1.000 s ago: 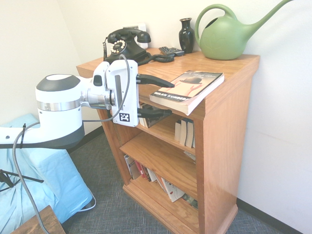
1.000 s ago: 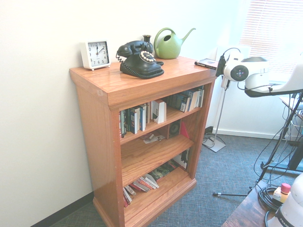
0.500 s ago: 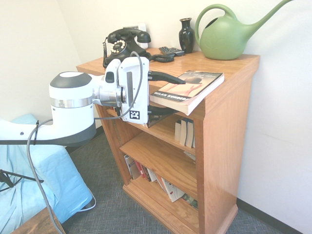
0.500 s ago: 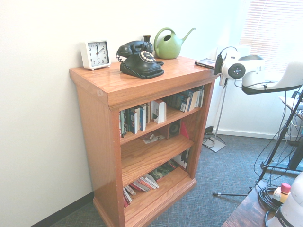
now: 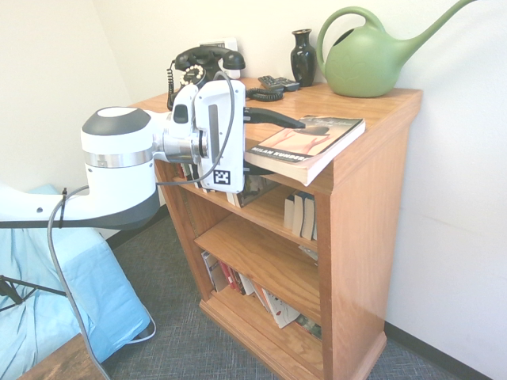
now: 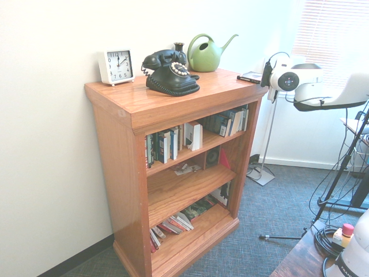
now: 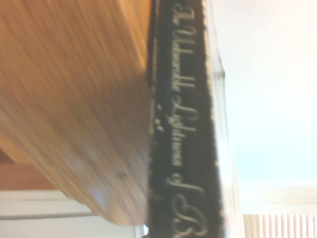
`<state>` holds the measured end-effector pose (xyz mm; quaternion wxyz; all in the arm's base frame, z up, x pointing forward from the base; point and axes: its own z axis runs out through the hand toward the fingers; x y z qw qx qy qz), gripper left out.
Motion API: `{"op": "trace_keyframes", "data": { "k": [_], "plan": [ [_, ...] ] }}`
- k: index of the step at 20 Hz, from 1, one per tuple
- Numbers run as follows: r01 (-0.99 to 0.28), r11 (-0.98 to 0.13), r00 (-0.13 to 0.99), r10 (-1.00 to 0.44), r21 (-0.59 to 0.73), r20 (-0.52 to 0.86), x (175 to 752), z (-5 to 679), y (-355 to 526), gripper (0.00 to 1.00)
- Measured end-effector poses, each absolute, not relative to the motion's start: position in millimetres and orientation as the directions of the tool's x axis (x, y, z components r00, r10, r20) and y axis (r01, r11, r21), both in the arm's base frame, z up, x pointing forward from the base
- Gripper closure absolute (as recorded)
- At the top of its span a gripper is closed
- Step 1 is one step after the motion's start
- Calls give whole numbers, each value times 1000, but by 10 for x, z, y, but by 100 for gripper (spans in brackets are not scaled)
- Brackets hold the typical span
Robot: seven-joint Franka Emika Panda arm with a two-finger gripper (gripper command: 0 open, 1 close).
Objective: Organize the shelf
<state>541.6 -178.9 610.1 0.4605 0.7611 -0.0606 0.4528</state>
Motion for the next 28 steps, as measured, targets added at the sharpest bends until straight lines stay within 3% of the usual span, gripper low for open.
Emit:
{"op": "trace_keyframes", "data": {
  "k": [18, 28],
  "plan": [
    [-506, -574, 589, 315, 644, 744, 5483, 6003, -1775, 100],
    [-576, -655, 537, 147, 488, 831, 5140, 6278, -1710, 100]
  ]
}}
